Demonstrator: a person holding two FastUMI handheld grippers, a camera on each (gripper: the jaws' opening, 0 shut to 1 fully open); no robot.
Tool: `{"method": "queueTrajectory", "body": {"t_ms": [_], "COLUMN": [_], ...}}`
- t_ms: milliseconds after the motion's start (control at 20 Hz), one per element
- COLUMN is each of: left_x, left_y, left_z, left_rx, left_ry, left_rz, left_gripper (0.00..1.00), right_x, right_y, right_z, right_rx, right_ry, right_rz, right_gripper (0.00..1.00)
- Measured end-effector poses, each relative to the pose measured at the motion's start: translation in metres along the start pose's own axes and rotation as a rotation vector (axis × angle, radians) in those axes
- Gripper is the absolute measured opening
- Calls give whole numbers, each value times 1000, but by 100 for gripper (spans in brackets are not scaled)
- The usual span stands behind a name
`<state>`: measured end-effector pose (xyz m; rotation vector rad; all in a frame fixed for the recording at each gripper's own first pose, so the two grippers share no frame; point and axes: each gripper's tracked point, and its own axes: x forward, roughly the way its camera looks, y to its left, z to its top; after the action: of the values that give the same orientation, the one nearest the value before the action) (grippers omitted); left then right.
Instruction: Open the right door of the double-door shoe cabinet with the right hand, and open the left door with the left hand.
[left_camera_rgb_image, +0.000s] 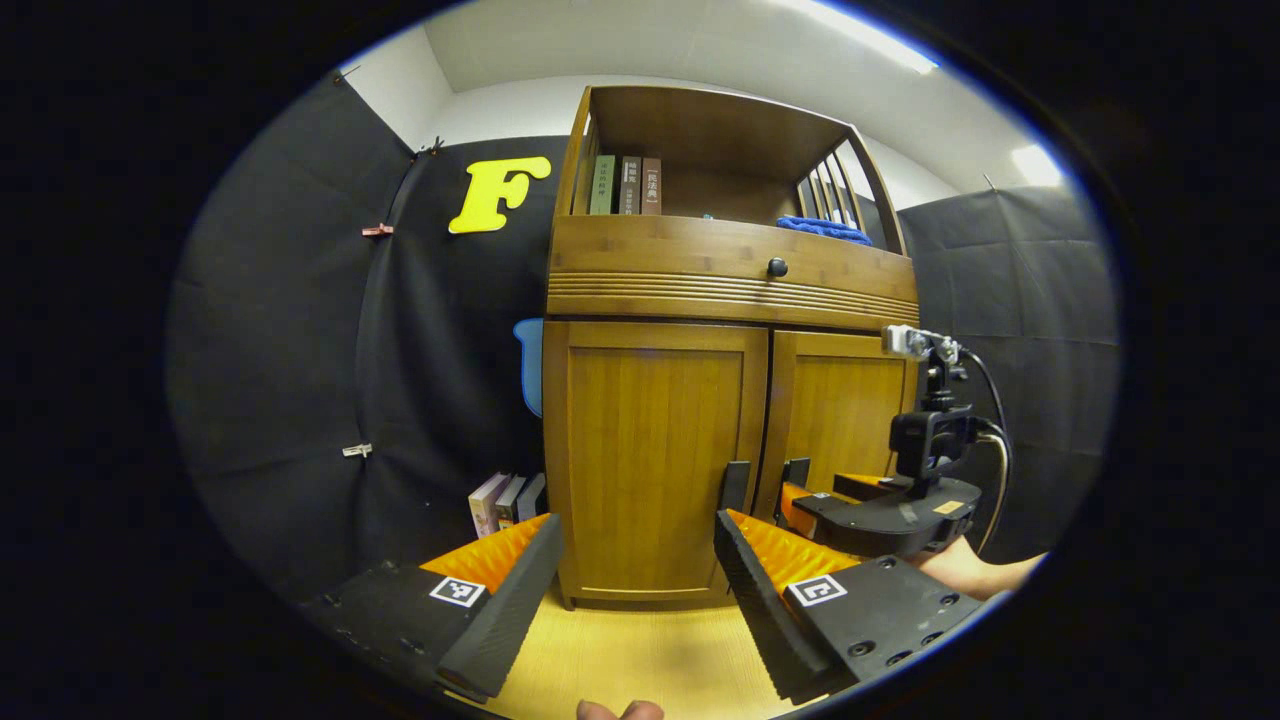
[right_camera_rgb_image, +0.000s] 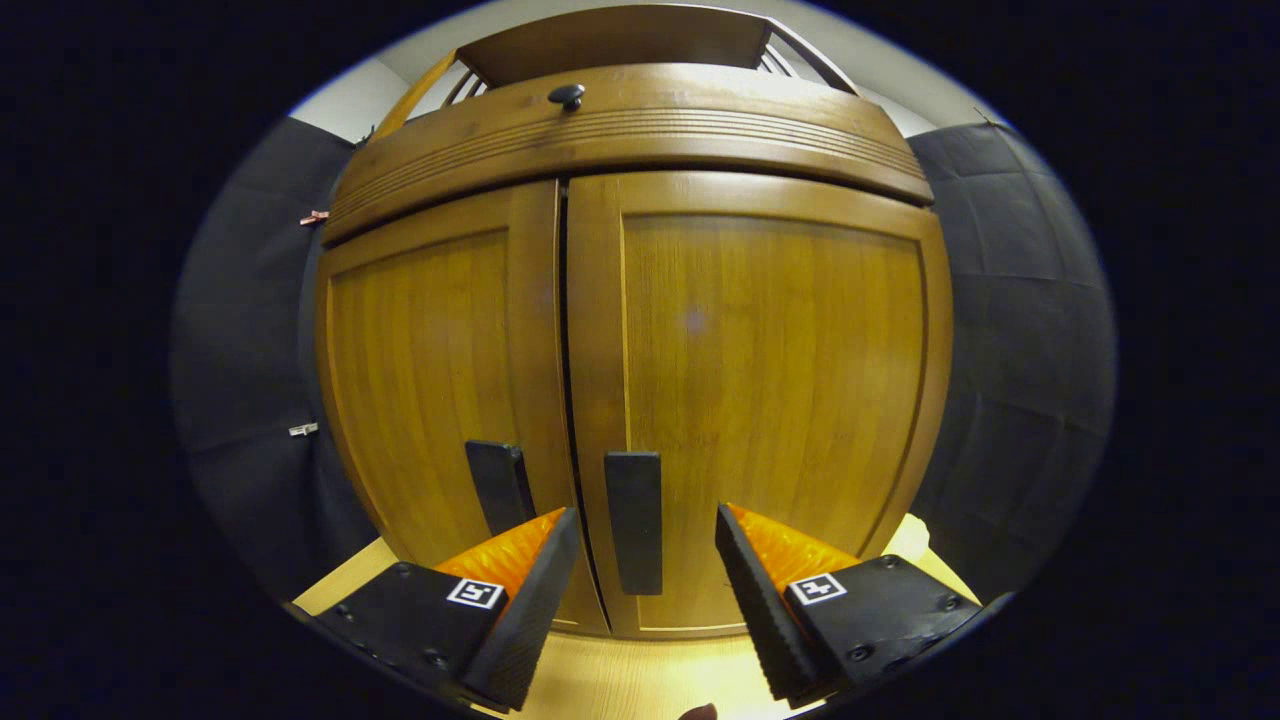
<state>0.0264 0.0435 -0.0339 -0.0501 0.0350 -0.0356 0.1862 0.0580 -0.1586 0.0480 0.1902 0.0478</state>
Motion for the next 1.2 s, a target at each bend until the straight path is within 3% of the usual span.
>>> {"method": "queueTrajectory", "body": {"t_ms": [200,350,400,500,650,950,1200], "left_x": [4,3,2,1,-1,-8,-19], "left_y": [15,24,26,29,31,25,9], "left_z": [-5,-10,-13,-19,-20,-15,-12], "left_rx": [7,-17,-24,-33,-36,-18,-18], "left_ry": [13,30,35,47,49,33,21], "left_rz": [20,36,40,49,57,61,58], "left_gripper": [94,94,94,94,94,92,94], "right_x": [22,30,35,32,32,8,-40], "right_y": [-3,0,0,0,-1,-4,-18], "right_z": [-8,-20,-22,-18,-19,-22,-28], "right_rx": [9,16,20,1,-8,8,29], "right_ry": [28,62,55,45,47,52,45], "right_rz": [-32,-39,-47,-54,-39,28,65], "right_gripper": [67,66,35,39,24,24,24]}}
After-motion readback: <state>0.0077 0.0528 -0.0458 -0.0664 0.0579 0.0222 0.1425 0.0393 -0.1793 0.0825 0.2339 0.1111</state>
